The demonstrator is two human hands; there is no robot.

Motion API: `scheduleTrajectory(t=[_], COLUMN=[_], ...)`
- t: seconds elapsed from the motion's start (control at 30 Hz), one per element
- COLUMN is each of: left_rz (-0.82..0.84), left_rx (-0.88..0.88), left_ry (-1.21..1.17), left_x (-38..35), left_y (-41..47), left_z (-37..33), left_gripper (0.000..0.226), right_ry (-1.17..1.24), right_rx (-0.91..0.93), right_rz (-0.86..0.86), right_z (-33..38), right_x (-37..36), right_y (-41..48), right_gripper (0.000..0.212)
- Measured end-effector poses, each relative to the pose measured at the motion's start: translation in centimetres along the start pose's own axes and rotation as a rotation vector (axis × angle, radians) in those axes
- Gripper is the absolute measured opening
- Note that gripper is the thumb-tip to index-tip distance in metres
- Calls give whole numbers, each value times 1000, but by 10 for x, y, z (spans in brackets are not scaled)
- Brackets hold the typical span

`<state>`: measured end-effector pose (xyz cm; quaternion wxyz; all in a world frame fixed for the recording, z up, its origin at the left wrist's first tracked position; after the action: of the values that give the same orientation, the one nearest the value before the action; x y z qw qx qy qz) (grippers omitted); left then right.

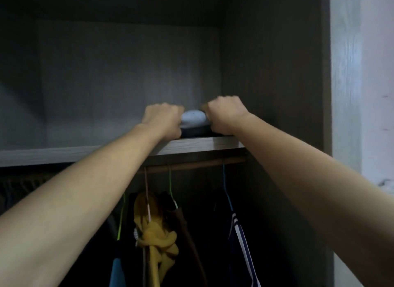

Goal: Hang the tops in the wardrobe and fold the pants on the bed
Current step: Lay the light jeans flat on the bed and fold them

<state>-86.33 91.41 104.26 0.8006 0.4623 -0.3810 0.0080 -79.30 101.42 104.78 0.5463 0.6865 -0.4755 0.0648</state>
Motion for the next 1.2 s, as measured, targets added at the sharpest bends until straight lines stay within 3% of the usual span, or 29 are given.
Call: scheduleTrajectory(t=[0.07,0.27,0.33,0.43,0.53,0.63,0.7,0.77,0.87,0.97,1.2], left_rz=[128,266,363,493,538,596,610,603,629,653,668], left_rx=[-27,-184,-200,-134,-5,120,116,79,68,40,78], left_ry=[-60,-350,-546,-689,-626,-586,-578,-545,-505,-483,-487], left_x=[-12,-22,-27,-43,-65,-81,-84,-84,-86,-93,-106], left_y=[5,1,-10,-23,-22,-18,-17,-15,-15,-14,-9], left_z=[4,24,39,59,74,81,77,74,74,73,78], left_gripper=[26,36,52,57,76,88,78,61,54,37,38], right_ry=[69,235,314,423,376,170,102,44,-71,-40,-21], right_rx=[-34,-61,-91,-63,13,36,4,-56,-127,-153,-159], right_rz=[178,332,393,406,417,389,415,480,561,609,640], right_z=[-2,8,14,31,55,59,53,44,28,17,9], right_x=[-15,-9,-6,0,0,-6,-18,-37,-64,-83,-117], right_y=[2,-1,0,5,8,18,28,38,54,70,95], right_gripper=[33,33,43,70,53,31,26,32,38,43,48])
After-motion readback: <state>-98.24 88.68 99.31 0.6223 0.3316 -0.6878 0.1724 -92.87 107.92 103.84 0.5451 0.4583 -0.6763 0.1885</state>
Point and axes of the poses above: each hand's wrist, its own y-axis towards the middle knuckle, its own x-axis out of the back of the hand, z = x × y, the point moved 8 cm from there along y, towards the middle knuckle, and after that the axes turned 1 degree about -x, right-handed, at the moved point
